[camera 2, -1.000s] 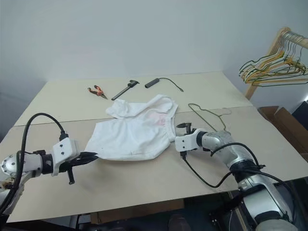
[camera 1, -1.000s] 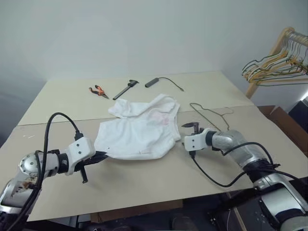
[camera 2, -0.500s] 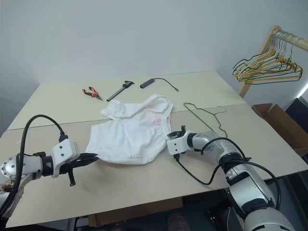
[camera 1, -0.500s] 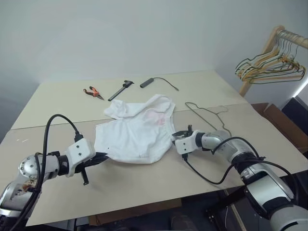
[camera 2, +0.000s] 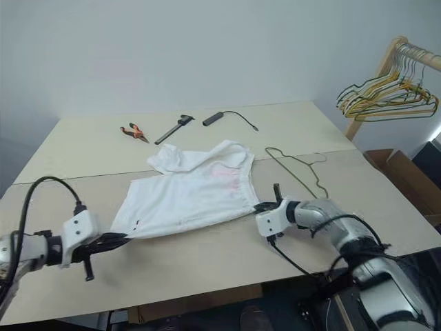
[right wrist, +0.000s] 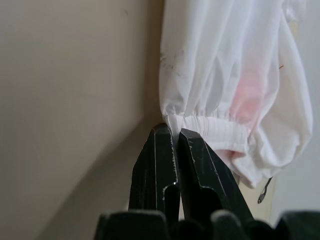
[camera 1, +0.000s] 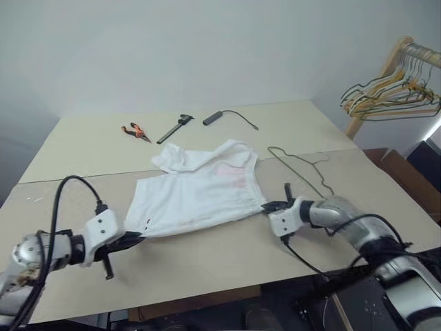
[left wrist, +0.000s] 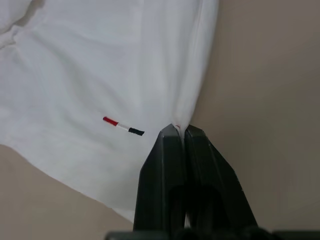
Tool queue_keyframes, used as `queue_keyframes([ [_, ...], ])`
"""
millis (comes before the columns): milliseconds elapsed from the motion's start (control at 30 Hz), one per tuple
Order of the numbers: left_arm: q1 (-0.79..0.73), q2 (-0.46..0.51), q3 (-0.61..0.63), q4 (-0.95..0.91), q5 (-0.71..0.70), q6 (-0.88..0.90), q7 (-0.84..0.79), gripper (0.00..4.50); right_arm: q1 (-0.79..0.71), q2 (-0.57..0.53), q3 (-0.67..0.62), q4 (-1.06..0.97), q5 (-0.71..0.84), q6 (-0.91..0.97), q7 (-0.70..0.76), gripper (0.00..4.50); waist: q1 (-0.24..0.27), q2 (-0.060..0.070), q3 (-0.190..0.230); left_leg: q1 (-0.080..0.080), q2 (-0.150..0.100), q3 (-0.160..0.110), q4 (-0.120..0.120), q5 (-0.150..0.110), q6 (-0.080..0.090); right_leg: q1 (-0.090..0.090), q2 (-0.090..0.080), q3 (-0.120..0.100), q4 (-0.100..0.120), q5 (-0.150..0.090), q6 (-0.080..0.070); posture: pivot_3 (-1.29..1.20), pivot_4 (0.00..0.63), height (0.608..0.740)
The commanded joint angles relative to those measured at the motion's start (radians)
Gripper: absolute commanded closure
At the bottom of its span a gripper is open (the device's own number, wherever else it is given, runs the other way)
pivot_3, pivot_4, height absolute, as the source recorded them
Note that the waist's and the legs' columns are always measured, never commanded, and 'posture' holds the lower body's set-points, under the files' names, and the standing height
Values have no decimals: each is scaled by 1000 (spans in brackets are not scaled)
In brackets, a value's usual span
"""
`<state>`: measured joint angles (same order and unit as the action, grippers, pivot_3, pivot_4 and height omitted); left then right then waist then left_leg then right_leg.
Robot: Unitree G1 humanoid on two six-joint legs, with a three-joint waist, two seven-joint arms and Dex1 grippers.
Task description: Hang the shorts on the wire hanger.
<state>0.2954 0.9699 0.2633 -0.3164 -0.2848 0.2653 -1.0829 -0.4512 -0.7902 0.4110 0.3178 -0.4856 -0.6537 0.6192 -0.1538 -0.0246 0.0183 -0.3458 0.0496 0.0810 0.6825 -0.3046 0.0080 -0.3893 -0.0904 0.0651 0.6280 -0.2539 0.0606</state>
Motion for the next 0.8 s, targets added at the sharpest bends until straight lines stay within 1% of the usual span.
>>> queue_keyframes([
  [33,94,56,93,-26,-5,8,-69,4500,63,-100,-86,-138,61,53,68,4478,-2,0,0,1,0,0,0,0,0,0,0,0,0,0,0,-95,0,740],
  [167,237,75,114,-110,-4,4,-134,4500,141,-177,-102,-267,134,88,163,4478,0,-1,1,4,0,2,0,0,0,2,0,1,1,0,0,-111,0,740],
  [267,301,73,91,-172,13,9,-137,4500,163,-197,-105,-324,175,123,209,4478,1,-3,1,6,0,4,0,0,0,3,0,2,1,0,0,-116,0,740],
  [333,298,61,53,-185,44,15,-94,4500,184,-223,-101,-368,219,160,270,4478,2,-4,2,7,0,4,0,0,0,4,0,2,1,-1,-1,-118,0,740],
  [400,295,57,40,-190,55,11,-80,4500,199,-251,-101,-402,243,180,319,4478,9,-4,2,8,0,5,0,0,1,4,0,2,1,-1,-1,-114,0,740],
  [500,240,68,0,-175,53,-2,-82,4500,198,-262,-118,-456,398,281,407,4478,13,-4,2,8,0,5,0,0,1,4,1,2,1,-1,-2,-112,0,740],
  [533,185,69,-27,-156,53,1,-77,4500,164,-239,-123,-454,446,342,428,4478,15,-4,2,8,0,6,0,0,1,4,1,2,1,-1,-2,-118,0,740],
  [567,83,56,-68,-124,61,19,-52,4500,106,-196,-130,-422,477,400,431,4478,17,-4,2,8,0,6,0,0,1,4,1,2,1,-1,-2,-119,0,740],
  [600,-23,27,-105,-88,83,34,-5,4500,45,-153,-136,-384,488,459,423,4478,19,-4,3,8,0,7,0,1,1,5,1,2,1,-1,-2,-122,0,740],
  [633,-97,6,-131,-60,99,44,28,4500,4,-122,-139,-356,489,499,418,4478,21,-4,5,9,0,7,1,2,3,6,1,2,1,0,-3,-123,0,740],
  [667,-305,-89,-177,24,184,75,187,4500,-121,-53,-142,-232,419,532,320,4478,21,-6,6,9,-1,8,2,6,6,6,1,2,0,3,-5,-125,0,740],
  [700,-496,-175,-211,116,270,87,343,4500,-242,8,-147,-115,358,568,219,4478,23,-4,8,7,-1,7,2,9,5,4,2,2,0,6,-5,-127,0,740],
  [733,-674,-255,-228,210,343,69,498,4500,-356,60,-152,2,301,583,107,4478,29,-6,15,9,-2,7,2,12,5,8,2,2,-3,10,-4,-131,0,740],
  [767,-859,-342,-210,305,387,70,665,4500,-478,108,-157,131,239,584,-39,4478,30,-13,23,10,-4,5,3,20,4,12,1,0,-2,13,-3,-133,0,740],
  [800,-994,-398,-170,369,391,71,773,4500,-572,140,-172,225,205,585,-160,4478,28,-15,24,4,-5,4,1,28,5,6,0,0,-5,21,3,-138,0,740],
])
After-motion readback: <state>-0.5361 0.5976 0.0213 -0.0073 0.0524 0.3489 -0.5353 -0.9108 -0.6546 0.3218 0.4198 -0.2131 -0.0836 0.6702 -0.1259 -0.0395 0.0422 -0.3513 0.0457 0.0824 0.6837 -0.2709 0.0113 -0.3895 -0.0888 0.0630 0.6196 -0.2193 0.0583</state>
